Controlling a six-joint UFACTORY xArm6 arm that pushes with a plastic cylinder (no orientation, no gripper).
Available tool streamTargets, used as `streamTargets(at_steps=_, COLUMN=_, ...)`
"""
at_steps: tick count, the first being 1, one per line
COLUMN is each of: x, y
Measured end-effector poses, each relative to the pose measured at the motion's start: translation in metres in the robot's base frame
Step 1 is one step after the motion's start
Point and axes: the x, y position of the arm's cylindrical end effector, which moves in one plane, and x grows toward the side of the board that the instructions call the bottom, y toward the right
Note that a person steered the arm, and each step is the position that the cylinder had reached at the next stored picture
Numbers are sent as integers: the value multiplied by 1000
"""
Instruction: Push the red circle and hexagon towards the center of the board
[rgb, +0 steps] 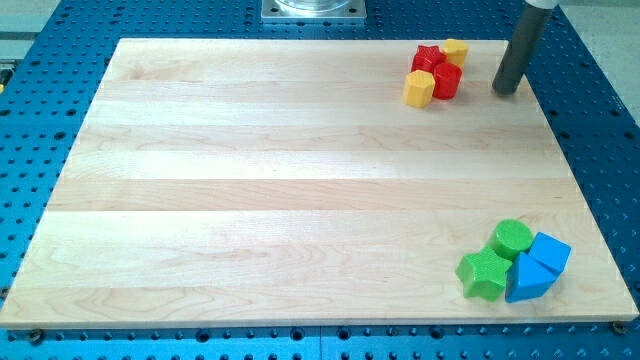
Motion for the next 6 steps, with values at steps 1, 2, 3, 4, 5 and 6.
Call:
streamTargets(at_steps=1, x=5, y=-28)
streamTargets(at_steps=2, x=1, y=-31)
streamTargets(at_steps=3, x=-7, y=-38)
streamTargets(at_steps=4, x=19, y=-88)
streamTargets(at_steps=5, x=51, y=-151)
streamTargets(at_steps=6, x=64, y=-190)
